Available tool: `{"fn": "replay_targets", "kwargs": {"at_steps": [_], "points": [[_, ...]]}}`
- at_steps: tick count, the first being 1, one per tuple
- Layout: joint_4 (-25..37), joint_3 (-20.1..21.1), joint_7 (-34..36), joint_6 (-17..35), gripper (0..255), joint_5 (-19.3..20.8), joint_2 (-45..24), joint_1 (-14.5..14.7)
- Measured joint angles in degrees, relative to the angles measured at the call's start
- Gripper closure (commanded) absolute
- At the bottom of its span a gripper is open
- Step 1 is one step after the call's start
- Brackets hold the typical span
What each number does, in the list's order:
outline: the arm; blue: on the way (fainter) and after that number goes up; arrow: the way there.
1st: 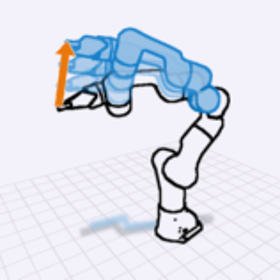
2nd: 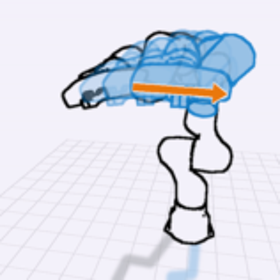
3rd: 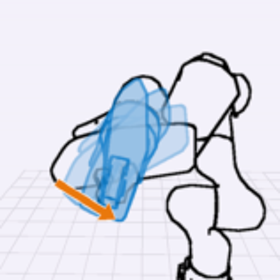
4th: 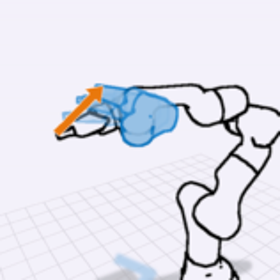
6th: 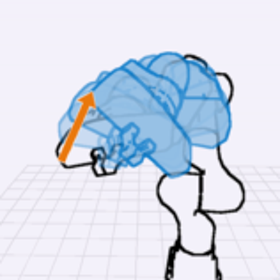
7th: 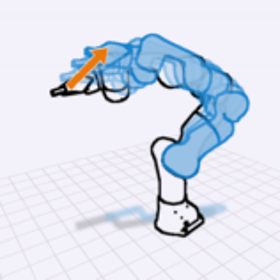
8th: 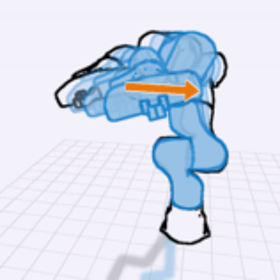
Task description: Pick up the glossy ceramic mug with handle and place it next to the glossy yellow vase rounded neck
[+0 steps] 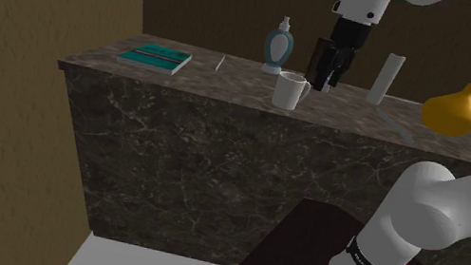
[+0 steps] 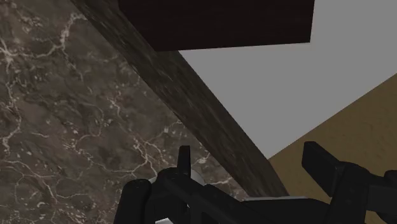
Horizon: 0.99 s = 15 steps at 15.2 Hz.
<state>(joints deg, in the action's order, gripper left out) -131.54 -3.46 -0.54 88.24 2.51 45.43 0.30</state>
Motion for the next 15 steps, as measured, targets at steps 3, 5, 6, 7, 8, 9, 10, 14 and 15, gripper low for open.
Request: {"fn": "replay_targets", "kwargs": {"at_steps": [3, 5, 6, 7, 8, 9, 10, 14, 15], "points": [[0.6, -0.6, -1.6, 1.7, 0, 0.7, -2.1, 0.3], [1.8, -1.4, -3.9, 4.2, 0, 1.6, -5.6, 0.9], [3.6, -1.9, -5.4, 4.9, 0, 2.1, -7.8, 1.2], [5.0, -2.3, -6.6, 6.0, 0, 2.4, -10.2, 1.5], [6.2, -2.5, -7.8, 6.8, 0, 2.8, -12.0, 1.8], [7.1, -2.9, -9.0, 8.0, 0, 3.1, -13.9, 2.1], [8.2, -3.4, -10.4, 9.1, 0, 3.4, -15.8, 2.4], [8.7, -4.0, -12.3, 12.1, 0, 3.9, -19.0, 2.7], [8.1, -4.0, -12.3, 12.8, 0, 3.9, -19.1, 2.8]]}}
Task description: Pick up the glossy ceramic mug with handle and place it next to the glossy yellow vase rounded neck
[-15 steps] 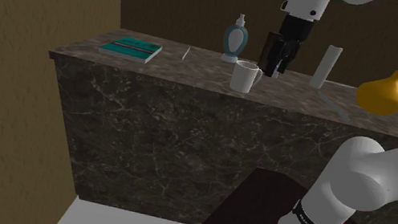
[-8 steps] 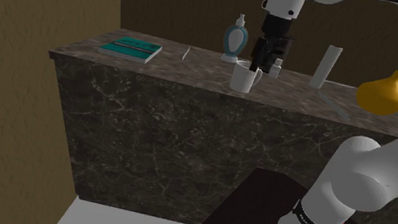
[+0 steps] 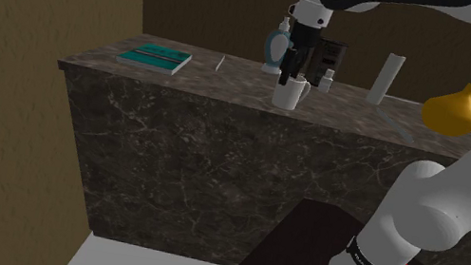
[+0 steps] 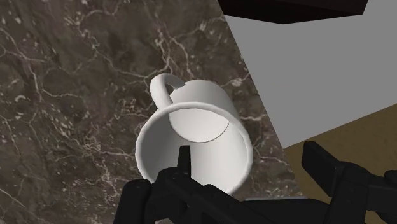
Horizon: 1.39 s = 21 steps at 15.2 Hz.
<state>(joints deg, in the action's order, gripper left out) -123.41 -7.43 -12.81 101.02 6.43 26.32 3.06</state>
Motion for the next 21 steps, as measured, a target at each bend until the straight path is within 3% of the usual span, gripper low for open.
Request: {"fn": "replay_targets", "kwargs": {"at_steps": [10, 11, 21], "points": [[-3.4, -0.3, 0.0, 3.5, 0, 0.2, -0.1, -0.1], [-3.4, -0.3, 0.0, 3.5, 255, 0.2, -0.1, -0.1], [-3.4, -0.3, 0.0, 3.5, 255, 0.2, -0.1, -0.1]]}}
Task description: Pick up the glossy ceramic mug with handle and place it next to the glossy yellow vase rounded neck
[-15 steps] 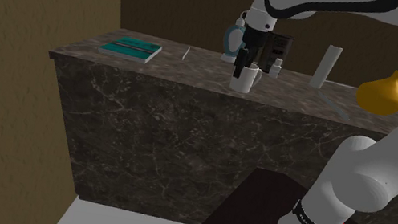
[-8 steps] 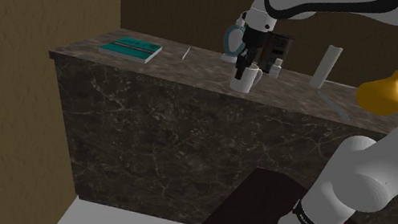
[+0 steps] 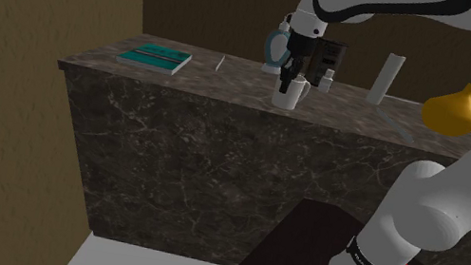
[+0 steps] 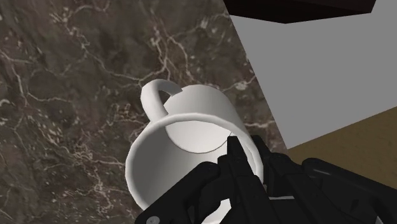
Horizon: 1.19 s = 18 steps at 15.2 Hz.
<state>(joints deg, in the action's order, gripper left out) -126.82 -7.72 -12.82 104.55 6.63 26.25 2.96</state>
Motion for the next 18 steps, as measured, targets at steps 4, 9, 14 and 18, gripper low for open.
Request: {"fn": "replay_targets", "kwargs": {"at_steps": [4, 9, 14, 18], "points": [[2.4, 0.2, -0.1, -2.4, 255, -0.1, 0.0, 0.1], [6.4, 0.3, -0.4, -6.1, 255, -0.3, -0.4, 0.1], [11.1, 0.4, -0.7, -9.9, 255, -0.5, -1.2, 0.2], [15.1, 0.4, -1.0, -12.8, 255, -0.6, -2.2, 0.3]]}}
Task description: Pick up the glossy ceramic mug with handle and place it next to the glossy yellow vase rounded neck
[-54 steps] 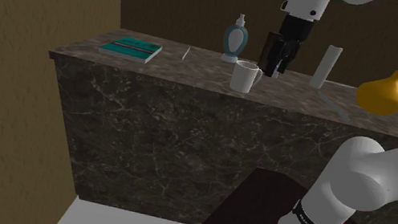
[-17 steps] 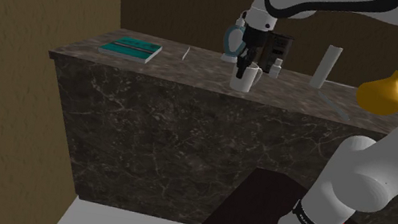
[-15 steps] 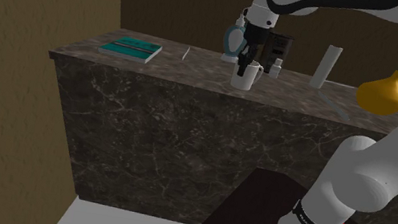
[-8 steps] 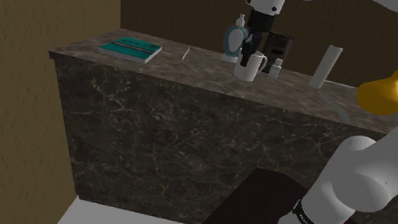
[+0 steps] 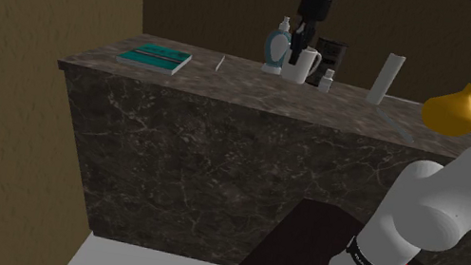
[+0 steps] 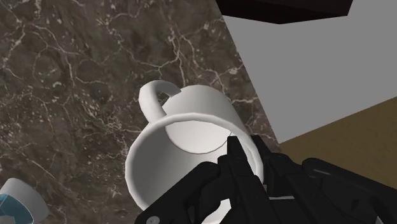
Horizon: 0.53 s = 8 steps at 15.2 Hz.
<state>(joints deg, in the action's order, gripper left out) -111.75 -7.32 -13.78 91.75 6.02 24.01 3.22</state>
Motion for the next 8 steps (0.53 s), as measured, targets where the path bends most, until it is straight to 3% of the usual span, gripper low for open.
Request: {"fn": "replay_targets", "kwargs": {"at_steps": [8], "points": [[8.3, 0.2, -0.4, -6.2, 255, -0.3, -2.2, 0.1]]}}
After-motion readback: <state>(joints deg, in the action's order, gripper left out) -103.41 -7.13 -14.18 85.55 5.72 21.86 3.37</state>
